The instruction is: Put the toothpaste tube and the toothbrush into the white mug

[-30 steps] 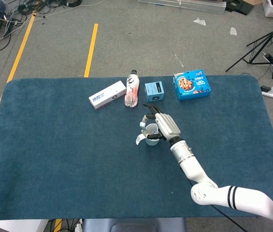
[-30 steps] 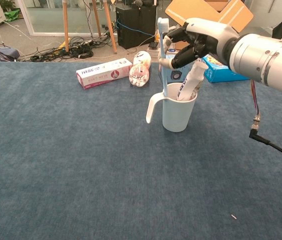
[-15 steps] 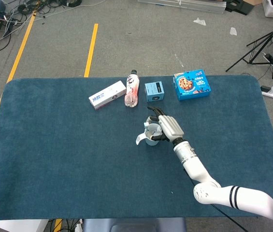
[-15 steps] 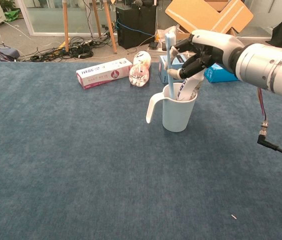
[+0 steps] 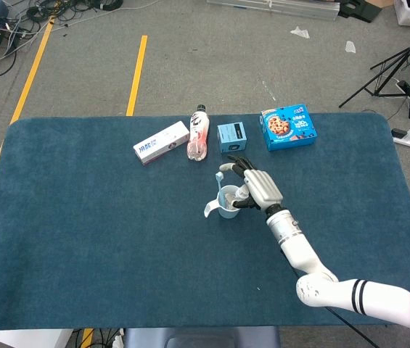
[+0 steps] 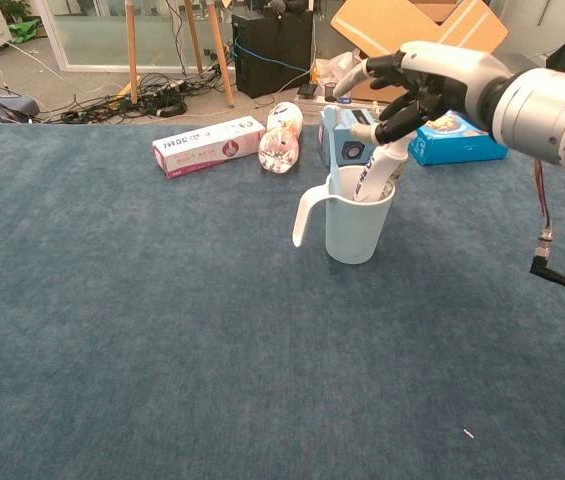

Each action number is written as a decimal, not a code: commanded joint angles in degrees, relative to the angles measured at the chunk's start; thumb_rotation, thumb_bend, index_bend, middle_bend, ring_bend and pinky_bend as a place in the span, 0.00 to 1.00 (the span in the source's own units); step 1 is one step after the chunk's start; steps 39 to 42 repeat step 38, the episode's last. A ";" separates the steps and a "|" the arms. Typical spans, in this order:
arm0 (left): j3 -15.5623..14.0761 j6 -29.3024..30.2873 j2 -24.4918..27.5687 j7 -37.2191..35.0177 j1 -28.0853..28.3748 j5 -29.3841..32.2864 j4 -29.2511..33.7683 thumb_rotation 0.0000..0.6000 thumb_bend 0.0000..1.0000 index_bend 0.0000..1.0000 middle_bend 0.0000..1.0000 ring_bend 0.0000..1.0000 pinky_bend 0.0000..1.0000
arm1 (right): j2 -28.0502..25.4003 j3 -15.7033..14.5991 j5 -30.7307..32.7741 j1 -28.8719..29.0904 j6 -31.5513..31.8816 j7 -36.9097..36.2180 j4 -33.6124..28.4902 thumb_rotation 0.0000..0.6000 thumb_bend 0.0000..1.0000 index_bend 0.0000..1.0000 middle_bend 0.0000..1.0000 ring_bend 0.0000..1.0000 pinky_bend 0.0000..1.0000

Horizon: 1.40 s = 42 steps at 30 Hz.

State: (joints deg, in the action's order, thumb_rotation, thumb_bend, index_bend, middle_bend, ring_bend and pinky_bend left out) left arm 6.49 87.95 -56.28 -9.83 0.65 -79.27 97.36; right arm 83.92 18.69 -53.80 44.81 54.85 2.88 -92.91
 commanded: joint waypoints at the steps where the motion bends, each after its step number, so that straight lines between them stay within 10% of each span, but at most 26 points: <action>1: 0.03 -0.14 -0.06 0.05 0.05 0.13 -0.10 1.00 0.29 0.39 0.44 0.45 0.45 | -2.42 0.05 -1.63 -1.09 3.07 2.44 -2.84 1.00 0.28 0.26 0.09 0.00 0.21; 19: -0.15 -1.96 -1.03 3.10 1.12 0.82 -0.31 1.00 0.29 0.39 0.44 0.45 0.45 | -18.98 -10.98 -4.39 -11.82 21.24 32.70 -14.72 1.00 0.28 0.26 0.07 0.00 0.21; 29: -0.34 -3.79 -2.28 5.00 2.27 1.23 -0.99 1.00 0.29 0.39 0.44 0.45 0.45 | -18.73 -18.36 -14.63 -23.26 31.36 27.41 -8.32 1.00 0.28 0.26 0.07 0.00 0.21; 42: -0.25 -5.44 -3.16 5.80 3.17 2.26 -1.62 1.00 0.29 0.39 0.44 0.45 0.45 | -17.01 -19.46 -17.44 -30.25 35.87 21.66 -5.31 1.00 0.28 0.26 0.07 0.00 0.21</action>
